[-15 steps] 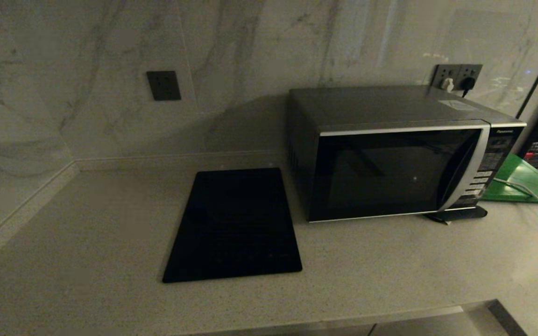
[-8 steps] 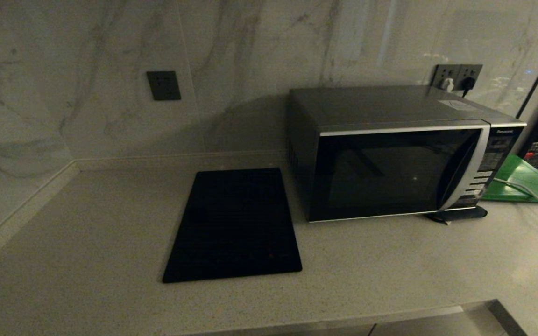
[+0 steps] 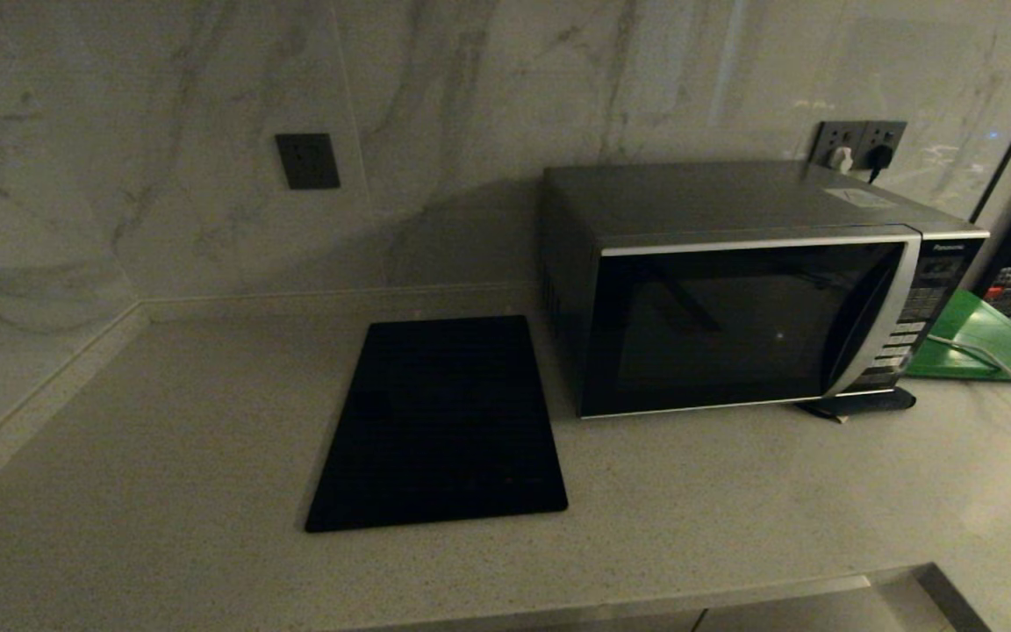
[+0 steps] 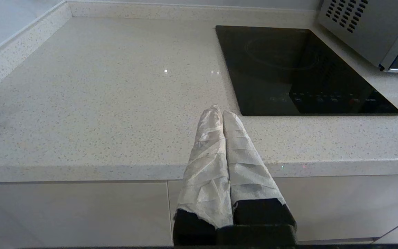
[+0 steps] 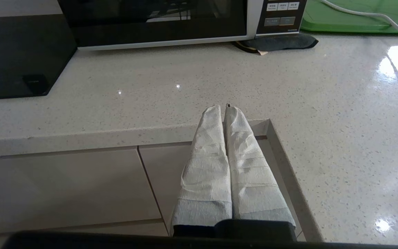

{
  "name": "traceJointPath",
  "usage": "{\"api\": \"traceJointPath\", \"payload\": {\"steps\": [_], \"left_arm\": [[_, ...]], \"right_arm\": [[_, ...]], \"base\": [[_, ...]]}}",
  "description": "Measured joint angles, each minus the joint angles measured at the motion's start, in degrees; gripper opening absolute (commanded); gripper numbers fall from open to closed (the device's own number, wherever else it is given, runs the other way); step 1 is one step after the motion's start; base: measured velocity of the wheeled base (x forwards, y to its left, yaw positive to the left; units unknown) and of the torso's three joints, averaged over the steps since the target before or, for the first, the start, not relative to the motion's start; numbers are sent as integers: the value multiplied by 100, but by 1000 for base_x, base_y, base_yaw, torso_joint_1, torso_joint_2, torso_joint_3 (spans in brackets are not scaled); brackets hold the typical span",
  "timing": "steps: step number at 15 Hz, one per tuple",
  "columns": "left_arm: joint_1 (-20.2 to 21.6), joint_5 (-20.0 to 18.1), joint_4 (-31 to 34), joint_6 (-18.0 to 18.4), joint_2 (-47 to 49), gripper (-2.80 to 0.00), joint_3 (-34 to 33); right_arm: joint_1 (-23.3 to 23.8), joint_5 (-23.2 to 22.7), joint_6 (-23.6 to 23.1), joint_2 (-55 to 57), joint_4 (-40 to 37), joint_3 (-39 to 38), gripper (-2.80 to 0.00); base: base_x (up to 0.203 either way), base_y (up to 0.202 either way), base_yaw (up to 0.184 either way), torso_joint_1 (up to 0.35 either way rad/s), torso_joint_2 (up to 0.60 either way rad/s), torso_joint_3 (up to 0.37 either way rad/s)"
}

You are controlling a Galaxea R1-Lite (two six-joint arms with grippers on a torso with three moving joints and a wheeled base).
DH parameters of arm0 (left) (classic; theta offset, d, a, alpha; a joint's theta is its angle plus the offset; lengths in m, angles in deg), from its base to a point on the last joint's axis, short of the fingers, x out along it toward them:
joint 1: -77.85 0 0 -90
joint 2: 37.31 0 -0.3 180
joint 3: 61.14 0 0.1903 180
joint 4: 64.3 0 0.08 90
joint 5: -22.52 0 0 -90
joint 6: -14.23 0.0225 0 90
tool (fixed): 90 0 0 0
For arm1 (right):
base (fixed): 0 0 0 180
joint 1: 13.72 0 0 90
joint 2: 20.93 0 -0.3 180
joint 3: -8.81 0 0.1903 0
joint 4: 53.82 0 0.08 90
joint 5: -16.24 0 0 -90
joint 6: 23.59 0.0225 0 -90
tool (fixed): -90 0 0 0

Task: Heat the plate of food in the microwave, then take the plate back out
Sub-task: Open the microwave oven

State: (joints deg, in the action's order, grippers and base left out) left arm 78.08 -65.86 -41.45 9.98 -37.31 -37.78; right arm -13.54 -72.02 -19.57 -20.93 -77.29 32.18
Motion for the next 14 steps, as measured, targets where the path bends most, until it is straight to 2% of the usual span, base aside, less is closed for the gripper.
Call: {"api": "traceJointPath", "payload": {"steps": [14], "left_arm": [[1, 0, 0, -1, 0, -280, 0]], "right_arm": [[0, -33, -45, 0, -8, 0, -280]], "base": [[0, 0, 0, 0, 0, 0]]}}
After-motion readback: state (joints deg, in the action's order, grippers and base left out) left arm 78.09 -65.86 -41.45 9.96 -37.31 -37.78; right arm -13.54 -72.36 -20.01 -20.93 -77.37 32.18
